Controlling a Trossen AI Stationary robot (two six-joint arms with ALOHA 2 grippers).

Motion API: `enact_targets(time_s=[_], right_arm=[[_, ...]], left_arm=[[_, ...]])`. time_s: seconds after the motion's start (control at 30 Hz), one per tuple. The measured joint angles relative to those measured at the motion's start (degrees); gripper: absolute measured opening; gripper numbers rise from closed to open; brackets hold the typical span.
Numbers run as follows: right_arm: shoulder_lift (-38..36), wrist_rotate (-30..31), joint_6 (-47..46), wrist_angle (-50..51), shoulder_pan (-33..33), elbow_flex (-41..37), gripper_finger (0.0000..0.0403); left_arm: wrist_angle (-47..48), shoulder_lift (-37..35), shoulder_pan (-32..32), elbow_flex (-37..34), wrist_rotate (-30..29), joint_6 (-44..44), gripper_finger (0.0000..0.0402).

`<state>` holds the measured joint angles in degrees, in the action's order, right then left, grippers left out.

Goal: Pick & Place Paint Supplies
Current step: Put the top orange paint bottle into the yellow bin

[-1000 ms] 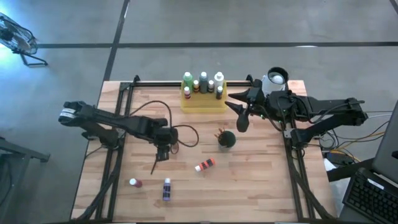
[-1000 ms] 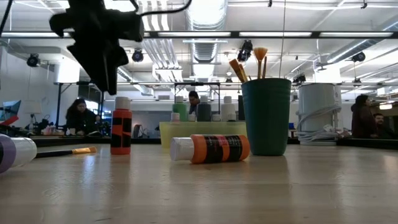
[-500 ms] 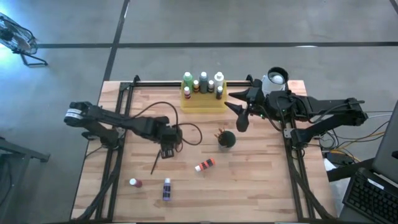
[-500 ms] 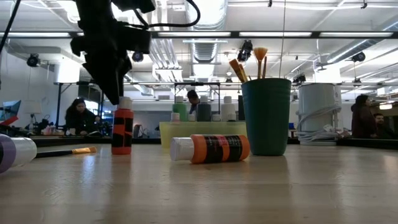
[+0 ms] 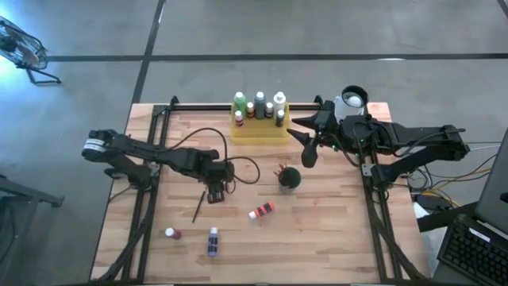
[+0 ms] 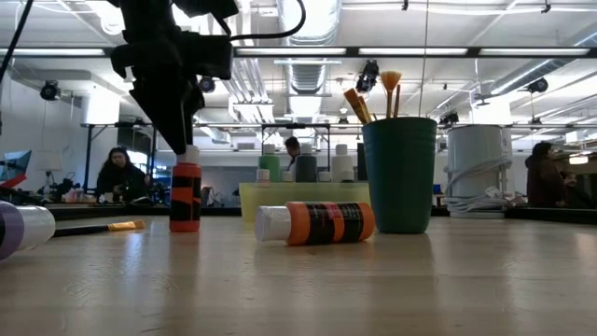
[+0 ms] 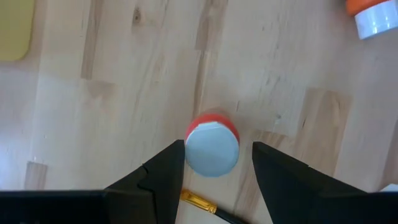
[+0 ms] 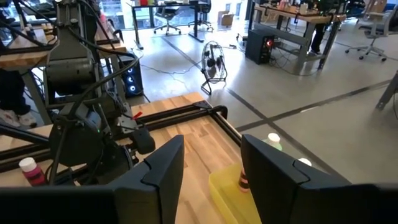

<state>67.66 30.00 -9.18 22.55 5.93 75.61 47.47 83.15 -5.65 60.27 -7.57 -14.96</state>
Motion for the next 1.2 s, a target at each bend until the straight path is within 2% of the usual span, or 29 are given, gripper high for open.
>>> enact_targets(time_s=[0.2, 0.67, 1.2], right_arm=[[0.0, 0.0, 0.15, 0.0, 0.0, 0.0, 0.015], [0.0, -0.02, -0.9, 0.04, 0.04, -0.02, 0.018], [0.0, -0.02, -1.2, 1.18, 0.04, -0.04, 0.0141]], left_arm=[[-1.38, 0.0, 0.05, -0.09, 0.38, -0.02, 0.0193], [-2.97, 0.0, 1.12, -0.61, 1.17, -0.15, 0.0193], [-3.11, 3.31, 2.21, -0.63, 3.61, -0.13, 0.0193]])
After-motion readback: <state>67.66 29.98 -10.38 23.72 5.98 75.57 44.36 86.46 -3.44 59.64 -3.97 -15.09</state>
